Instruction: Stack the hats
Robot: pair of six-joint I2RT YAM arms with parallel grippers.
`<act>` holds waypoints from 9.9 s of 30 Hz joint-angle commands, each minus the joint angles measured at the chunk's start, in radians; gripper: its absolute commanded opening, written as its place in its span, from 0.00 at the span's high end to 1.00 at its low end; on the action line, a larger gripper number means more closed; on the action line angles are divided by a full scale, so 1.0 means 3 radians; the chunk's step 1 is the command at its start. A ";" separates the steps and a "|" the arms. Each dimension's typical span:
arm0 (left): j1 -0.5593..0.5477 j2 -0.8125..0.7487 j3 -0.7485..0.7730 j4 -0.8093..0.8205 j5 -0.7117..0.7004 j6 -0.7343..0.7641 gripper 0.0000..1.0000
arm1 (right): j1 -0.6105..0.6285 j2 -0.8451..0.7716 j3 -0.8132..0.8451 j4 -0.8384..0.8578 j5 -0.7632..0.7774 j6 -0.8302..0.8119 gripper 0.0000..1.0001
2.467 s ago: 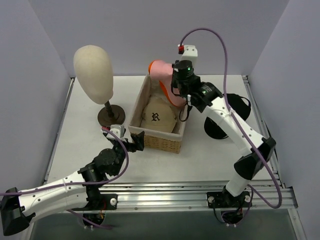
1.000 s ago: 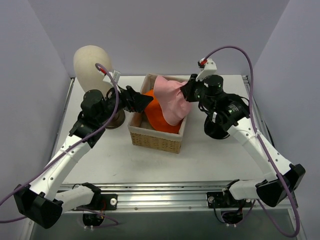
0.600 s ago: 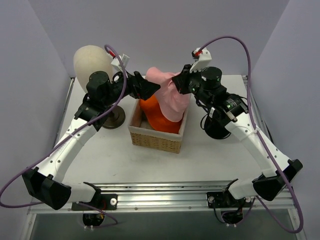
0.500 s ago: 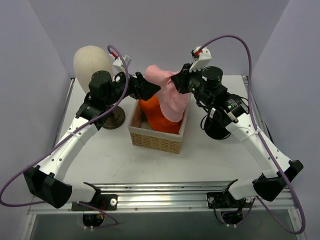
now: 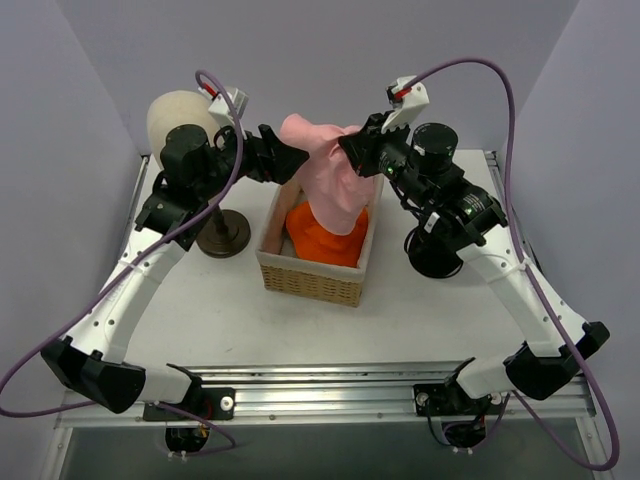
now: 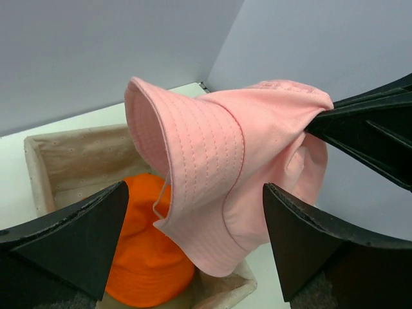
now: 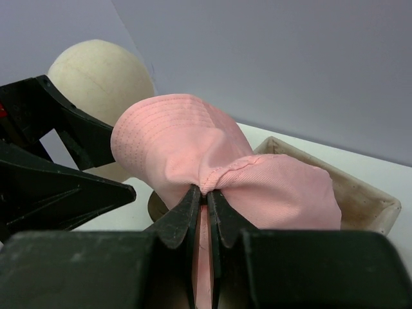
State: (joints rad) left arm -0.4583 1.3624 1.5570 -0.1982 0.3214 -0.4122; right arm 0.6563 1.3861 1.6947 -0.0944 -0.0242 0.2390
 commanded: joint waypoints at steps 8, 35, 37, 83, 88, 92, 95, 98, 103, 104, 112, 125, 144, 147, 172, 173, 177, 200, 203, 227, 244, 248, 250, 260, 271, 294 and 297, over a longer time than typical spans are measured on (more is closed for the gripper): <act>0.0326 -0.0170 0.0343 -0.0020 0.0391 -0.0042 0.03 | 0.0062 0.0288 0.0639 0.0151 -0.0318 -0.0111 1.00; 0.1262 0.0449 0.1272 0.0171 0.1321 -0.0855 0.98 | 0.0103 0.1423 0.1795 0.0672 -0.0528 -0.0188 1.00; 0.1364 0.0546 0.1385 0.0124 0.1352 -0.0916 0.97 | 0.0093 0.1520 0.1933 0.0713 -0.0512 -0.0153 1.00; 0.3200 0.0148 -0.0848 0.2204 0.1690 -0.2639 0.98 | 0.0185 0.1383 0.0927 0.1296 -0.0702 -0.0240 0.50; 0.3205 0.0086 -0.1181 0.2623 0.1777 -0.2783 0.98 | 0.0180 0.1393 0.0799 0.1393 -0.0625 -0.0081 0.49; 0.3205 0.0015 -0.1426 0.2746 0.1802 -0.2763 0.98 | 0.0180 0.1398 0.0722 0.1429 -0.0620 -0.0040 0.48; 0.3205 -0.0021 -0.1575 0.2900 0.1879 -0.2788 0.98 | 0.0180 0.1408 0.0686 0.1450 -0.0625 -0.0014 0.48; 0.3205 -0.0082 -0.1677 0.2936 0.1894 -0.2773 0.98 | 0.0185 0.1429 0.0681 0.1455 -0.0635 0.0011 0.48; 0.3205 -0.0098 -0.1795 0.2910 0.1879 -0.2727 0.93 | 0.0195 0.1459 0.0661 0.1501 -0.0681 0.0062 0.48; 0.3205 -0.0083 -0.1795 0.2910 0.1904 -0.2707 0.87 | 0.0200 0.1464 0.0666 0.1501 -0.0681 0.0062 0.48; 0.3205 -0.0159 -0.1703 0.2579 0.1833 -0.2543 0.44 | 0.0200 0.1490 0.0666 0.1475 -0.0656 0.0047 0.48; 0.3220 -0.0426 -0.1493 0.1407 0.1204 -0.1898 0.27 | 0.0190 0.1378 0.0513 0.1470 -0.0625 -0.0019 0.48; 0.3266 -0.0210 -0.1774 0.2051 0.1337 -0.2231 0.97 | 0.0118 0.1255 0.0318 0.1511 -0.0610 -0.0055 0.48; 0.3261 -0.0195 -0.1810 0.2061 0.1332 -0.2231 0.98 | 0.0113 0.1245 0.0288 0.1521 -0.0599 -0.0040 0.48; 0.3282 -0.0711 -0.1136 0.0278 0.0616 -0.1404 0.06 | -0.0163 0.0708 -0.0387 0.0903 -0.0257 0.0200 0.48; 0.3282 -0.0727 -0.1074 0.0085 0.0576 -0.1337 0.06 | -0.0163 0.0637 -0.0499 0.0872 -0.0150 0.0211 0.48; 0.3063 -0.0824 -0.0824 -0.0351 0.0427 -0.0913 0.06 | -0.0168 0.0468 -0.0790 0.0714 0.0365 0.0394 0.49; 0.0628 -0.1790 -0.1304 -0.0750 -0.0075 -0.0022 0.06 | 0.0113 0.0360 -0.1517 0.0452 0.0868 0.0027 0.48; 0.0628 -0.1816 -0.1360 -0.0776 -0.0033 0.0090 0.06 | 0.0113 0.0467 -0.1497 0.0433 0.0863 -0.0060 0.47; 0.0623 -0.1607 -0.1902 0.0180 0.0631 -0.0666 0.04 | -0.0081 0.1091 -0.0956 0.0203 0.0817 -0.0347 0.85; 0.0459 -0.0876 -0.1381 0.0726 0.0637 -0.1054 0.00 | -0.0240 0.0590 0.0231 0.0033 0.0597 -0.0183 1.00; 0.0459 -0.0681 -0.1080 0.0753 0.0621 -0.1182 0.02 | -0.0255 0.0524 0.0410 0.0156 0.0592 -0.0127 1.00; 0.0469 -0.0569 -0.0987 0.0854 0.0662 -0.1218 0.03 | -0.0255 0.0498 0.0553 0.0156 0.0557 -0.0127 1.00; 0.0469 -0.0282 -0.0665 0.1177 0.0723 -0.1331 0.05 | -0.0255 0.0319 0.0773 0.0202 0.0387 -0.0030 1.00; 0.0439 -0.0001 -0.0736 0.2050 0.0841 -0.1770 0.06 | -0.0280 0.0104 0.0783 0.0279 0.0260 0.0108 1.00; 0.0515 0.0464 -0.0272 0.2665 0.0974 -0.2400 0.66 | -0.0281 0.0242 0.0880 0.0437 0.0117 0.0246 1.00; 0.0638 0.0515 -0.0067 0.2497 0.1030 -0.2446 0.97 | -0.0280 0.0425 0.1058 0.0555 -0.0108 0.0236 1.00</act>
State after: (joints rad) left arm -0.2977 1.5089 1.4437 0.5514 0.6003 -1.1378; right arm 0.5812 1.4681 1.9358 -0.0414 0.0086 0.3103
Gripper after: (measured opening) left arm 0.087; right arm 0.005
